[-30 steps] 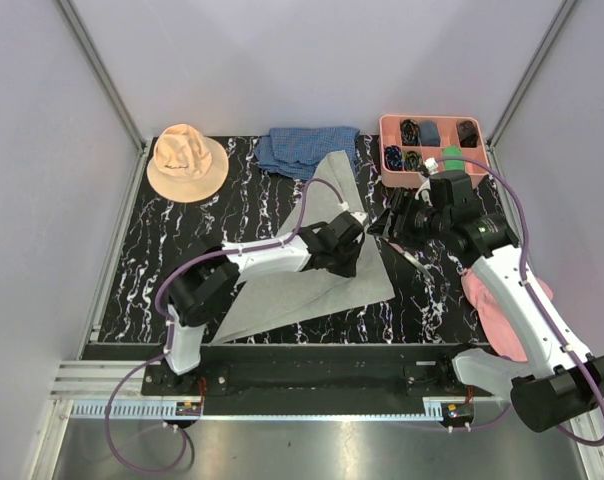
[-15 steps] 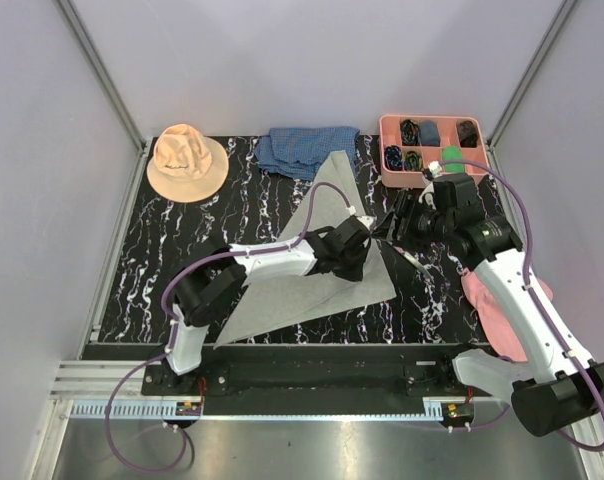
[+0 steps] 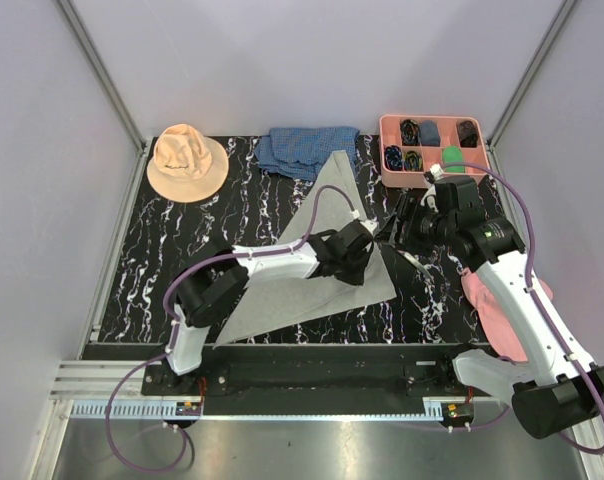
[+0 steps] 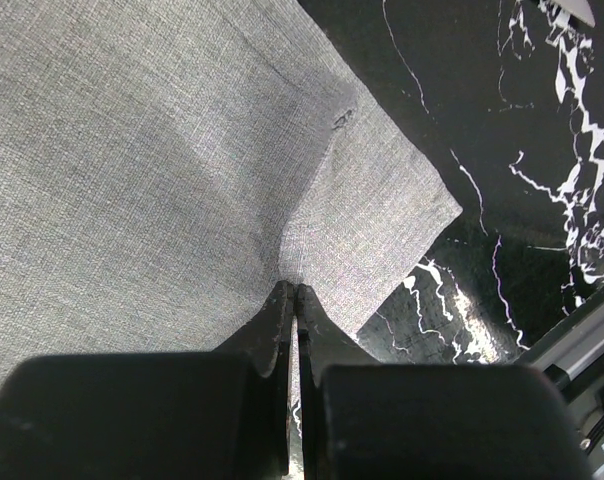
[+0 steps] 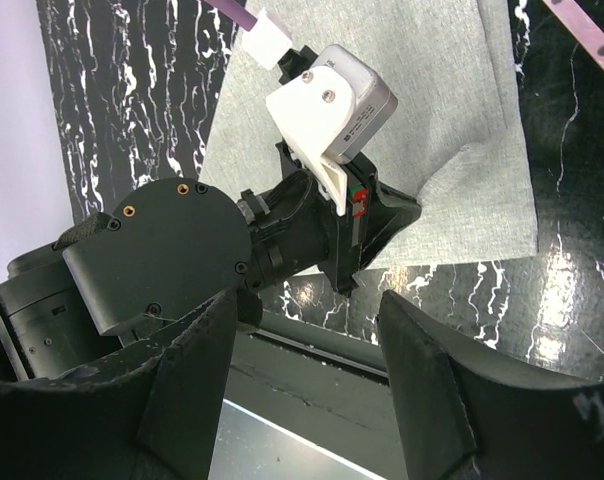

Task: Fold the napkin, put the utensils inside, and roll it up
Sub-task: Fold the napkin

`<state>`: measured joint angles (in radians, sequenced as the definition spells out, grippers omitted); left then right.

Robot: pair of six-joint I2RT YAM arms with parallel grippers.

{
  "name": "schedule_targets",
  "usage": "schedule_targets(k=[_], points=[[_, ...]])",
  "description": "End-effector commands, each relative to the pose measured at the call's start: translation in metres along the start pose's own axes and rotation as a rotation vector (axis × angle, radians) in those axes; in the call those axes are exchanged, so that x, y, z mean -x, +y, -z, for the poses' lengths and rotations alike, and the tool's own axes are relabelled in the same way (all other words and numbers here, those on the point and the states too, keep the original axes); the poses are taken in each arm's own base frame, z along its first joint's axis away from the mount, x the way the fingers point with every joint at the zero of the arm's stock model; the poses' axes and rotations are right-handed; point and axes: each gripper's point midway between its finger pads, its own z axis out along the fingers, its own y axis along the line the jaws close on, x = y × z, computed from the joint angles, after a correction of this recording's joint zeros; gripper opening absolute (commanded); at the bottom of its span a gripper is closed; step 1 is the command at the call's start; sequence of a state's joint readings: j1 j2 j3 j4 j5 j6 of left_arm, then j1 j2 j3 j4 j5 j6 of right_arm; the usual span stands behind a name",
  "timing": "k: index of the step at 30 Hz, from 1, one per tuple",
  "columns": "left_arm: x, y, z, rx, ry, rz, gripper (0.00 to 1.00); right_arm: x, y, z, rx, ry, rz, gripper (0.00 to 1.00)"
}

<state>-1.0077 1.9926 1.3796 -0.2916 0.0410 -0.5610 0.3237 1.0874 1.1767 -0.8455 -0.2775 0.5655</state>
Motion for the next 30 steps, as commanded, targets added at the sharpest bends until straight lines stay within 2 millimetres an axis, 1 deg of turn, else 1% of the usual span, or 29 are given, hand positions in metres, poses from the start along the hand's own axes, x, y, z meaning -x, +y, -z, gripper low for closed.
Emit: schedule_targets(k=[1,11,16,22,27,28,29,30], points=[[-0.009,-0.047,0.001,-0.088,-0.029,-0.11,0.0,0.012,0.021,-0.003,0.095,-0.042,0.022,0.69],[-0.022,-0.056,0.003,-0.103,-0.021,-0.178,0.0,0.013,0.022,-0.003,0.098,-0.041,0.021,0.69],[-0.03,-0.059,0.0,-0.1,-0.008,-0.189,0.0,0.012,0.023,-0.003,0.102,-0.037,0.019,0.69],[-0.032,-0.051,-0.001,-0.063,-0.006,-0.159,0.0,0.012,0.022,-0.003,0.103,-0.037,0.016,0.69],[-0.027,-0.036,-0.002,0.023,-0.027,-0.128,0.0,0.011,0.021,-0.004,0.098,-0.037,0.015,0.69],[-0.027,-0.037,-0.001,0.024,-0.03,-0.129,0.01,0.011,0.02,-0.004,0.093,-0.039,0.015,0.69],[-0.026,-0.036,0.001,0.028,-0.032,-0.127,0.16,0.011,0.019,-0.004,0.092,-0.042,0.015,0.69],[-0.022,-0.035,0.002,0.038,-0.046,-0.124,0.26,0.012,0.017,-0.005,0.079,-0.048,0.015,0.69]])
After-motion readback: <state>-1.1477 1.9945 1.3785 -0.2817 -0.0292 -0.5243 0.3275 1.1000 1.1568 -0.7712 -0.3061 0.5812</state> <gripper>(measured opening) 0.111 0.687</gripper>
